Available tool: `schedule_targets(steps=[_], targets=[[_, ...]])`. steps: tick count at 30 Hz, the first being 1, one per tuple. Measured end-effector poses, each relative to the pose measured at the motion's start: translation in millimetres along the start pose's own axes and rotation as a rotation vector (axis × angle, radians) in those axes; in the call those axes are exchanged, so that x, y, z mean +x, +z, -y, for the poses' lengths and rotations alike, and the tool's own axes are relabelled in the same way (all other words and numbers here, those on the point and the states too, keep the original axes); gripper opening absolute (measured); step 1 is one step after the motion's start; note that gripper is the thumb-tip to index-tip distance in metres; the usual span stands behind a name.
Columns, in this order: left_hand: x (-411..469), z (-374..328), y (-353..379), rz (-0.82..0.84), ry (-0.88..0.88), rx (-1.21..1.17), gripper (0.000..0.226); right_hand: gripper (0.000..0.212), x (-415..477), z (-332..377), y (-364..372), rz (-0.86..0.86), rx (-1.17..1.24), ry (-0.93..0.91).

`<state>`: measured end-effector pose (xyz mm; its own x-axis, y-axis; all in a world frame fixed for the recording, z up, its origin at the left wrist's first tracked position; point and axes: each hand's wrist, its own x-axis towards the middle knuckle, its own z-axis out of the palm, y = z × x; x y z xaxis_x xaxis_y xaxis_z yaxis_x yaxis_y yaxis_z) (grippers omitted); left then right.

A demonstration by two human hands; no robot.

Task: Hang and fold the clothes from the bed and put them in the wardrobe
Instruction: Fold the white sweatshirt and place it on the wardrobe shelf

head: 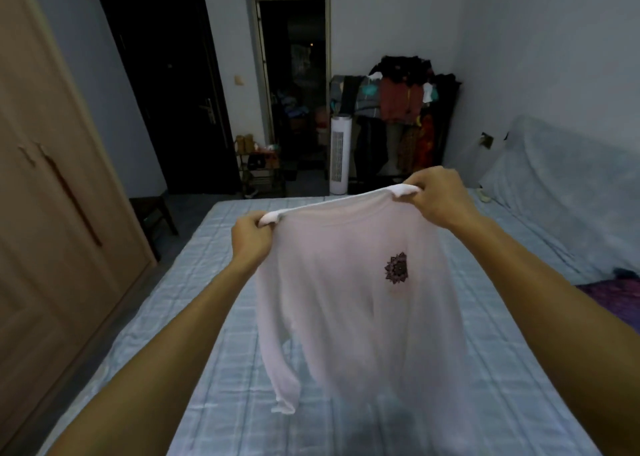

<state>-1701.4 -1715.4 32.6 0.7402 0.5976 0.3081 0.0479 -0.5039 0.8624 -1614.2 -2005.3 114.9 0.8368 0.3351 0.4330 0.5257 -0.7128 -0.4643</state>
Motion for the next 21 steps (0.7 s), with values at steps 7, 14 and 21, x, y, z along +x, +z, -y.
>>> schedule_targets(steps=[7,14,21], targets=[[14.7,-22.5,-52.7,-0.072,0.505,0.137,0.02,0.018,-22.3,1.4,-0.4,-0.14,0.0,0.066],[10.2,-13.7,-114.6,-0.135,0.709,0.254,0.023,0.021,-62.0,41.0,21.9,-0.553,0.119,0.182],[-6.5,-15.6,-163.0,-0.161,0.823,0.111,0.024,0.018,-80.8,80.9,12.2,-0.834,0.125,0.001]])
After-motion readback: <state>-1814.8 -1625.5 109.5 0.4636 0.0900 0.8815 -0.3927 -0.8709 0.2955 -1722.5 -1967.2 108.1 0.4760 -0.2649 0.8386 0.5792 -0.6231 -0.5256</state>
